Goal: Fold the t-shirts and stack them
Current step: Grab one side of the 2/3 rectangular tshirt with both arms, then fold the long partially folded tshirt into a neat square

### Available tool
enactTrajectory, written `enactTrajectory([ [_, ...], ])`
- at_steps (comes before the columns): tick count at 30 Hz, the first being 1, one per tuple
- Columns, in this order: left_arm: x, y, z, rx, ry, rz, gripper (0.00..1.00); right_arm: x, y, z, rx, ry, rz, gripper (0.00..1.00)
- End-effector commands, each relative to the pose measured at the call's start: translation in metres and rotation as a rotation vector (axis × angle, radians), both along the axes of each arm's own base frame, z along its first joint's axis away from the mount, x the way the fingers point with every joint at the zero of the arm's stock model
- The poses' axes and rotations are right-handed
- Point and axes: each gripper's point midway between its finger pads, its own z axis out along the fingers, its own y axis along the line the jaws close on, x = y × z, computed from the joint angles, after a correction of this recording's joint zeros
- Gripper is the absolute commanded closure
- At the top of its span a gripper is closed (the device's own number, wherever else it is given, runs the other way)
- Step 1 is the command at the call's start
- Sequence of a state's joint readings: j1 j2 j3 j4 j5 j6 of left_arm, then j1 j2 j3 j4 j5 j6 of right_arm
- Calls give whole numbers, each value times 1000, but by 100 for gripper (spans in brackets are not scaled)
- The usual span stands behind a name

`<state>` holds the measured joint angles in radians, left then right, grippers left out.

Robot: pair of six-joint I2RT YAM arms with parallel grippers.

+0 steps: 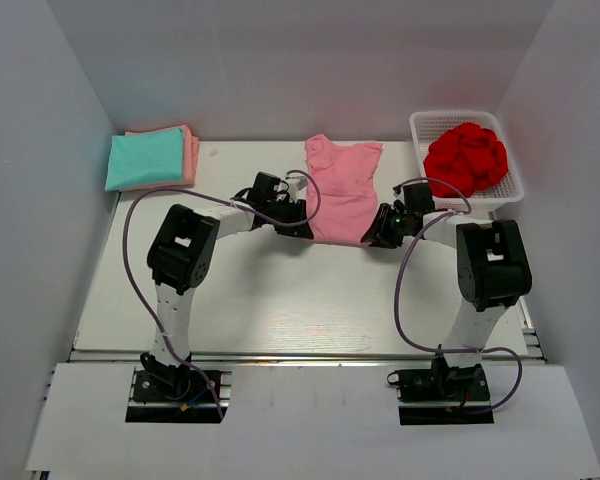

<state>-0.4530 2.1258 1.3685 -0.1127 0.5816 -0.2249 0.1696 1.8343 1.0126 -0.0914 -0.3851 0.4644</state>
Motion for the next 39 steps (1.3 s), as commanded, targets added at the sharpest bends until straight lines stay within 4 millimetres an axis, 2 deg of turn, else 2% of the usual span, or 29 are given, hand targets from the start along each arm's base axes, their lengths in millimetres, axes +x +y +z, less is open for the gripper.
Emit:
enactTrajectory([
  [1,-5,2,-27,87,36,6,55,10,-3,-4,-24,-17,-7,61],
  [2,-5,2,-27,87,36,6,58,11,-3,-5,-26,-20,-4,61],
  [3,-3,1,-30,88,39,6,65,13,-5,-6,-31,-21,-9,73],
  [5,-5,1,-34,89,55,0,78,12,-5,-7,-40,-8,-7,84],
  [6,-4,-1,-34,87,56,-12,99,11,-5,-8,-40,-5,-8,97],
  [9,-11,3,-30,96,61,-19,100,4,-8,-5,-45,3,-7,100],
  [10,-11,3,-15,83,36,-19,100,4,-9,2,-52,-16,-4,100],
  [11,-23,8,-16,87,46,-32,100,0,-9,3,-54,-12,4,100],
  [13,-33,11,-2,68,28,-39,100,-14,-11,13,-65,-14,20,100],
  [14,-52,14,-5,70,56,-57,100,-26,-12,11,-68,9,39,100],
  [15,-56,15,14,45,25,-64,100,-38,-14,15,-64,23,44,100],
  [16,-65,17,19,34,31,-74,100,-48,-9,20,-43,24,78,100],
  [17,-88,15,18,0,55,-135,100,-60,-4,35,1,-3,116,100],
  [19,-106,9,41,-68,33,-200,100,-84,-4,35,9,8,197,100],
  [20,-123,9,46,-113,58,-254,100,-88,2,55,42,-42,229,100],
  [22,-135,5,63,-156,53,-296,100,-105,3,60,59,-37,280,100],
  [24,-150,8,85,-199,27,-334,100,-118,12,90,129,-122,354,100],
  [26,-165,9,96,-226,23,-352,100,-134,15,105,170,-153,405,100],
  [27,-165,8,118,-261,-27,-342,100,-138,15,121,173,-211,419,100],
  [28,-176,7,126,-287,-20,-367,100,-141,14,124,166,-218,431,100],
  [32,-182,12,167,-327,-127,-349,100,-145,13,147,162,-287,434,100],
  [34,-182,16,177,-318,-150,-320,100,-143,12,158,156,-328,423,100],
  [35,-180,18,174,-303,-147,-303,100,-141,12,168,153,-364,422,100],
  [39,-159,25,183,-278,-161,-188,100,-131,6,178,111,-399,373,100],
])
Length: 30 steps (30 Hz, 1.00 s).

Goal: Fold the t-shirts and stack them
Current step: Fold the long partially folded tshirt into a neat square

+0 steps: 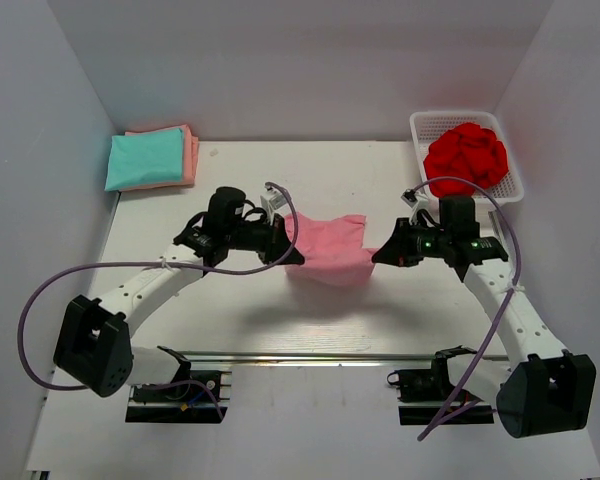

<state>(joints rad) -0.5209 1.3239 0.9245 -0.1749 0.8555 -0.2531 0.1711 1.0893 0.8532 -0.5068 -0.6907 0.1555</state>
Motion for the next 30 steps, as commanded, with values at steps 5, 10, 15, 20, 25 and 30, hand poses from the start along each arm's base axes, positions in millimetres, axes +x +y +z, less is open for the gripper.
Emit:
enactTrajectory([
  [5,45,14,16,75,-31,251,100,26,4,31,37,-91,-28,100],
  [10,68,26,5,160,25,423,100,35,19,28,100,-26,47,100],
  [15,88,45,-3,227,53,587,100,48,33,39,197,-45,118,100],
  [20,111,64,-5,275,31,734,100,65,37,26,224,25,115,100],
  [25,147,81,-26,369,60,838,100,94,42,21,238,20,101,100],
  [30,183,81,-27,346,61,851,100,128,41,1,230,80,53,100],
])
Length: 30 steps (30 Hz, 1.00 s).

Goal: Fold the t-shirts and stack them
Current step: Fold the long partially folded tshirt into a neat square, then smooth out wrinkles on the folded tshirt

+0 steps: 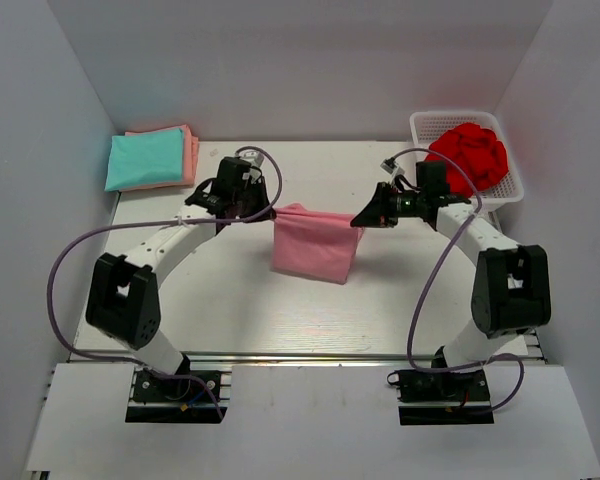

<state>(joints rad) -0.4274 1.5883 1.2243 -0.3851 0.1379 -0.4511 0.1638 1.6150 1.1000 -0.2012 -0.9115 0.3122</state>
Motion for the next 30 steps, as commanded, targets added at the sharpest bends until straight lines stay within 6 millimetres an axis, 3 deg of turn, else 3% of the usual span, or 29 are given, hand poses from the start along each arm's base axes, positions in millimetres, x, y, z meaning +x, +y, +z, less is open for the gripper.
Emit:
enactTrajectory([
  [1,36,12,15,16,-60,59,100,38,-2,19,26,-65,-33,100],
  [3,53,6,6,12,-42,36,100,49,-4,1,3,-20,-64,100],
  [5,67,1,1,5,-54,-1,100,61,-8,-4,-15,-23,-88,100],
  [6,74,-8,8,-15,-71,-35,100,69,-12,-15,-47,-1,-126,100],
  [7,81,-9,-8,-10,-41,-50,100,73,-14,-20,-61,9,-139,100],
  [8,86,-13,-11,-20,-43,-60,100,79,-16,-21,-71,6,-152,100],
  [10,97,-21,-10,-32,-54,-86,100,91,-22,-40,-112,42,-193,100],
  [11,103,-24,-27,-23,-27,-86,100,101,-24,-36,-120,26,-204,95],
  [12,113,-20,-23,-25,-34,-74,100,109,-30,-59,-159,58,-235,89],
  [13,118,-22,-27,-25,-33,-73,91,115,-32,-63,-171,70,-257,83],
  [14,131,-19,-31,-25,-36,-61,63,132,-34,-53,-180,27,-277,64],
  [15,136,-21,-32,-25,-33,-61,24,141,-39,-64,-210,40,-305,54],
  [16,141,-16,-33,-21,-23,-50,1,145,-43,-72,-227,71,-322,49],
  [17,152,-14,-17,-31,-55,-41,0,155,-43,-62,-228,39,-323,44],
  [18,156,-15,-14,-27,-70,-48,0,160,-44,-56,-262,18,-340,42],
  [20,154,-22,2,-50,-106,-101,0,158,-47,-37,-287,-46,-353,37],
  [22,148,-31,9,-62,-146,-150,0,145,-43,-42,-285,-52,-344,17],
  [23,138,-33,11,-72,-152,-182,0,139,-42,-19,-260,-100,-341,10],
  [24,130,-41,12,-81,-162,-216,0,128,-39,-30,-251,-88,-325,10],
  [25,120,-48,6,-123,-162,-270,0,119,-33,-15,-233,-121,-307,10],
  [26,111,-58,8,-152,-168,-315,0,111,-30,-23,-218,-105,-303,10],
  [28,103,-67,9,-207,-175,-374,0,96,-9,-13,-152,-110,-235,10],
  [30,100,-76,-10,-218,-138,-402,0,92,3,-10,-95,-123,-211,10],
])
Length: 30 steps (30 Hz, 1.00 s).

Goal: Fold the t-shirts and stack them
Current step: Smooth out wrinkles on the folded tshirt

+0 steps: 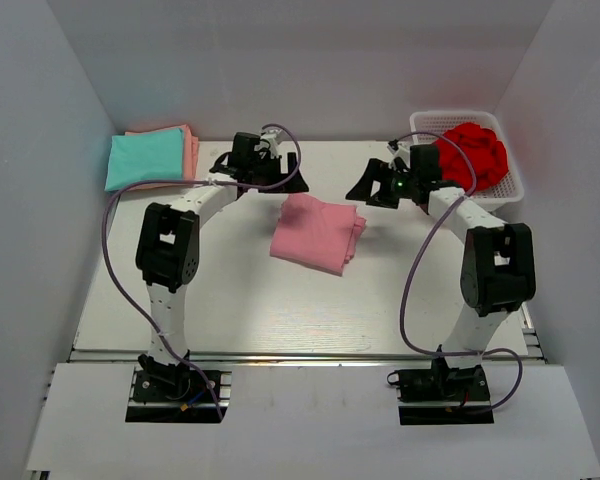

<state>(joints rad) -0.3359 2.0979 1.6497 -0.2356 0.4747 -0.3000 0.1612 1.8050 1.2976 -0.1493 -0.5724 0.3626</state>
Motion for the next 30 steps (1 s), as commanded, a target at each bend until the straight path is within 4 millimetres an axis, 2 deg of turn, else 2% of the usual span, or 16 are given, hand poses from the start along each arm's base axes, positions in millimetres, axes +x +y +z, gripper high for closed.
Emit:
enactTrajectory([
  [1,-13,-32,29,-115,-81,-166,0,-5,33,23,111,-99,93,10],
  [3,-8,-36,22,-121,-78,-176,0,-5,43,16,131,-73,96,10],
  [4,-2,-38,11,-117,-64,-176,0,0,47,18,144,-98,94,10],
  [5,0,-38,4,-108,-55,-180,0,0,51,-1,147,-53,92,10],
  [7,7,-39,-19,-94,-21,-171,0,0,56,-7,181,-12,79,10],
  [8,7,-39,-27,-88,-2,-170,0,1,56,-27,186,47,61,10],
  [10,7,-36,-42,-96,41,-170,0,4,54,-44,196,83,22,10],
  [11,6,-36,-60,-93,81,-162,0,6,49,-68,201,160,-27,10],
  [12,7,-32,-67,-95,96,-159,0,9,46,-76,202,188,-66,10],
  [15,-1,-30,-86,-94,164,-142,0,10,26,-122,158,297,-195,10],
  [19,-9,-29,-96,-95,185,-149,0,3,7,-151,100,369,-286,10],
  [20,-8,-29,-88,-95,164,-155,0,0,1,-157,79,375,-312,10],
  [23,-6,-29,-65,-95,106,-171,0,3,0,-143,66,305,-271,10],
  [27,6,-28,-22,-79,0,-177,0,15,13,-89,67,82,-106,10],
  [28,5,-27,-8,-68,-23,-190,0,17,19,-57,73,-6,-68,10],
  [30,12,-26,11,-30,-74,-155,0,13,20,-46,60,-91,-17,10],
])
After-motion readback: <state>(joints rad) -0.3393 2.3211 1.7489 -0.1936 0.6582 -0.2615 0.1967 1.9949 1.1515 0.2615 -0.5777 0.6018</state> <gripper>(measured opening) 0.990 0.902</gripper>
